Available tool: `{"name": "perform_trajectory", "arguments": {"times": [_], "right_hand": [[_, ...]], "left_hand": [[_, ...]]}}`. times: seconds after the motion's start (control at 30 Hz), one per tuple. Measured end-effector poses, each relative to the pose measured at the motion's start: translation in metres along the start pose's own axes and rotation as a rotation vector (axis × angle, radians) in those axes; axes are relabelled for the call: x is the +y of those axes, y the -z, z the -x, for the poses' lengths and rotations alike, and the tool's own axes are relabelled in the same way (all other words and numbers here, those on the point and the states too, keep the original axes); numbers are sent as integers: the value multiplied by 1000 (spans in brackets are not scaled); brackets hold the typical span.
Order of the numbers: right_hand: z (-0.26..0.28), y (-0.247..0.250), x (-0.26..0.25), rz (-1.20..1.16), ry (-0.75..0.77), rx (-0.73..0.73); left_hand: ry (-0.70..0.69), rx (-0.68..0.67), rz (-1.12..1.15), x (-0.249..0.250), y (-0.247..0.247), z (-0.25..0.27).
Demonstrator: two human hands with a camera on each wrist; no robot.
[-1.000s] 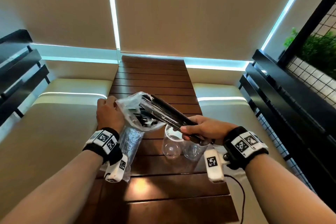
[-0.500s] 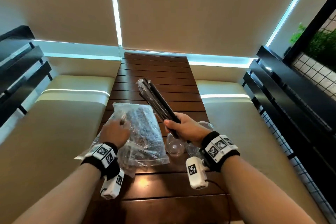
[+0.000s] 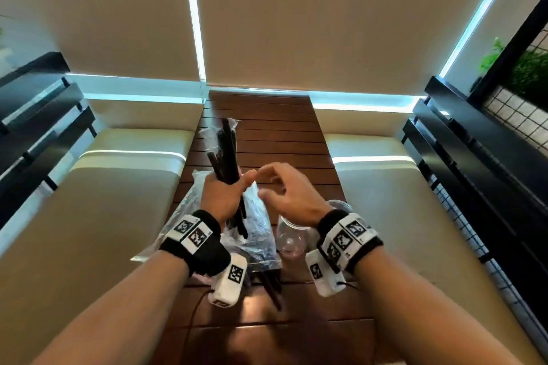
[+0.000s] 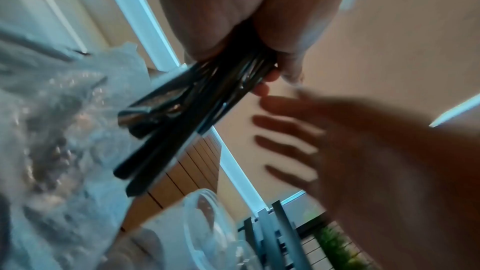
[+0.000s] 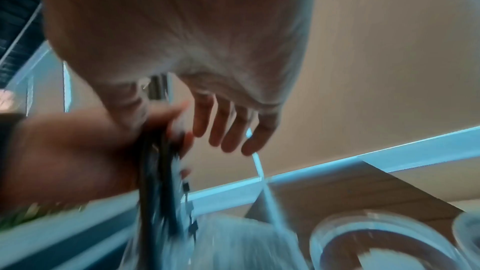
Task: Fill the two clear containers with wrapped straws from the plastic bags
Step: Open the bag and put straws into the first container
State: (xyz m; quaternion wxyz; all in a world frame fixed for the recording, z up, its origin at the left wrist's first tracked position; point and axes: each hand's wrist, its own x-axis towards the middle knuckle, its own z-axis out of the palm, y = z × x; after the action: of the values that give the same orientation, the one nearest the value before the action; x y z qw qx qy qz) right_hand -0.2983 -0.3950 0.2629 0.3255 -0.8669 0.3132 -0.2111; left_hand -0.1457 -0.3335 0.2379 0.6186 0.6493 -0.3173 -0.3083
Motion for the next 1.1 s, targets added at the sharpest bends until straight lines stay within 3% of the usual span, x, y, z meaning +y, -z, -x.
{"name": "perform_trajectory", "arguments": {"times": [0.07,0.1,0.17,0.27,0.53,0.63,0.8,0.97,1.1], "right_hand": [[-7,35,-14,-164,40,309],[-10,48,-24,-181,75,395],[-17,61,-40,-99,135,367],[-17,48,-48,-16,152,161],[8,27,-29,348,215,238],[11,26,-25,305,229,369],[10,37,-17,163,226,530],[24,66,0,253,152,580],[34,112,20,331,69,727]], "left_hand": [[-79,0,-189,-4,-1,1],[-117,-2,-284,-4,-5,4],[-205,-7,-384,-1,-15,9],[-305,-47,-428,5,-30,11],[-457,-78,-512,3,-42,22],[-527,-79,-489,5,-53,27],[-529,-66,-556,14,-78,34],[-410,-333,-496,11,-98,37],[-318,-322,-716,-28,-94,33]]}}
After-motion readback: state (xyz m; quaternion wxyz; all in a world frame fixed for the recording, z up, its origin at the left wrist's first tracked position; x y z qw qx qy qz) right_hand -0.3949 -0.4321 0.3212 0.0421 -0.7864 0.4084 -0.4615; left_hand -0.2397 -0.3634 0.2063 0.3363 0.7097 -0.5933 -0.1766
